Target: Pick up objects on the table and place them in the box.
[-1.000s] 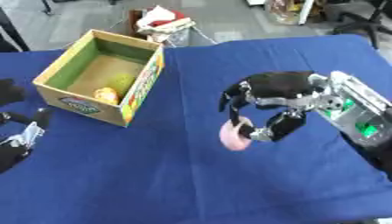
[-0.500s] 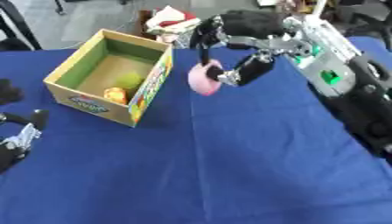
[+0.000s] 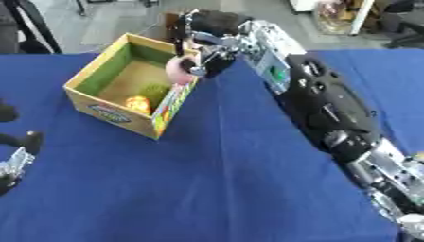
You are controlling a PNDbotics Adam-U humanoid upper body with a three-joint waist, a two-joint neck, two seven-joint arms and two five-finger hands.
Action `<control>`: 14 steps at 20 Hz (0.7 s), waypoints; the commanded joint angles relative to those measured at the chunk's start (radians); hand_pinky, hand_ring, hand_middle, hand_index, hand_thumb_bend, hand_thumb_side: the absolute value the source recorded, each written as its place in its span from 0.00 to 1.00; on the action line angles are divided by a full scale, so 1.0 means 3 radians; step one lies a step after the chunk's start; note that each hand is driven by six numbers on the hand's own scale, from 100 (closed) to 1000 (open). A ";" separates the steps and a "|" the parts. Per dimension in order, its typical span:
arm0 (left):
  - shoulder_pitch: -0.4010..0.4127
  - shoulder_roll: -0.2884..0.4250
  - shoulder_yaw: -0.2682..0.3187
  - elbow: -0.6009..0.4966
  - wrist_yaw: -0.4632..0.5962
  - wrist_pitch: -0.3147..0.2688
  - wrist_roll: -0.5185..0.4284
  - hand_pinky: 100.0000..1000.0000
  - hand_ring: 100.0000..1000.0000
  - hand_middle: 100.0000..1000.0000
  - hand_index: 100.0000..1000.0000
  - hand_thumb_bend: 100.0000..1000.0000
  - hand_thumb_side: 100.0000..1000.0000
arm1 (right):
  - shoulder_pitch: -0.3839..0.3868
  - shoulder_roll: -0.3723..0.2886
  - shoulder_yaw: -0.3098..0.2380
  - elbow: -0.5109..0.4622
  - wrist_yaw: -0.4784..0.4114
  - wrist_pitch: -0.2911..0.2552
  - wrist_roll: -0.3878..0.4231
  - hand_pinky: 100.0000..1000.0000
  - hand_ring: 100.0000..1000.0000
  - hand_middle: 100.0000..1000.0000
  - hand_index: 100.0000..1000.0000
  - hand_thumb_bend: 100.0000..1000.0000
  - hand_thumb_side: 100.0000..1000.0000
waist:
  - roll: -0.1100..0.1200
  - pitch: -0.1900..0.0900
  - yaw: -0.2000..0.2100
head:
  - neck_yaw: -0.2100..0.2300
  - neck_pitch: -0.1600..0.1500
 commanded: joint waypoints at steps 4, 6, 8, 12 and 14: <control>-0.0069 0.0008 -0.0041 -0.0037 0.0036 -0.0012 -0.0056 0.45 0.72 0.65 0.80 0.44 0.19 | -0.0154 0.0215 -0.0260 0.0261 0.0466 0.0297 -0.0659 0.80 0.78 0.72 0.56 0.08 0.07 | 0.0012 -0.0044 0.0091 | -0.0082 -0.0062; -0.0071 0.0004 -0.0045 -0.0035 0.0038 -0.0012 -0.0063 0.45 0.72 0.65 0.80 0.44 0.19 | -0.0156 0.0245 -0.0277 0.0275 0.0559 0.0440 -0.0926 0.80 0.79 0.75 0.80 0.28 0.24 | 0.0012 -0.0039 0.0108 | -0.0083 -0.0065; -0.0069 0.0002 -0.0042 -0.0033 0.0040 -0.0011 -0.0061 0.45 0.72 0.65 0.80 0.44 0.19 | -0.0151 0.0250 -0.0273 0.0263 0.0626 0.0583 -0.1128 0.80 0.80 0.77 0.89 0.39 0.33 | 0.0011 -0.0035 0.0109 | -0.0078 -0.0065; -0.0066 0.0003 -0.0037 -0.0030 0.0040 -0.0011 -0.0057 0.45 0.72 0.65 0.80 0.44 0.19 | -0.0143 0.0228 -0.0245 0.0180 0.0616 0.0772 -0.1292 0.79 0.80 0.78 0.95 0.42 0.38 | 0.0008 -0.0030 0.0071 | -0.0061 -0.0059; -0.0060 0.0006 -0.0028 -0.0029 0.0037 -0.0011 -0.0049 0.45 0.72 0.65 0.80 0.44 0.19 | -0.0138 0.0189 -0.0217 0.0090 0.0523 0.0803 -0.1300 0.79 0.80 0.77 0.94 0.40 0.35 | 0.0010 -0.0031 0.0030 | -0.0036 -0.0059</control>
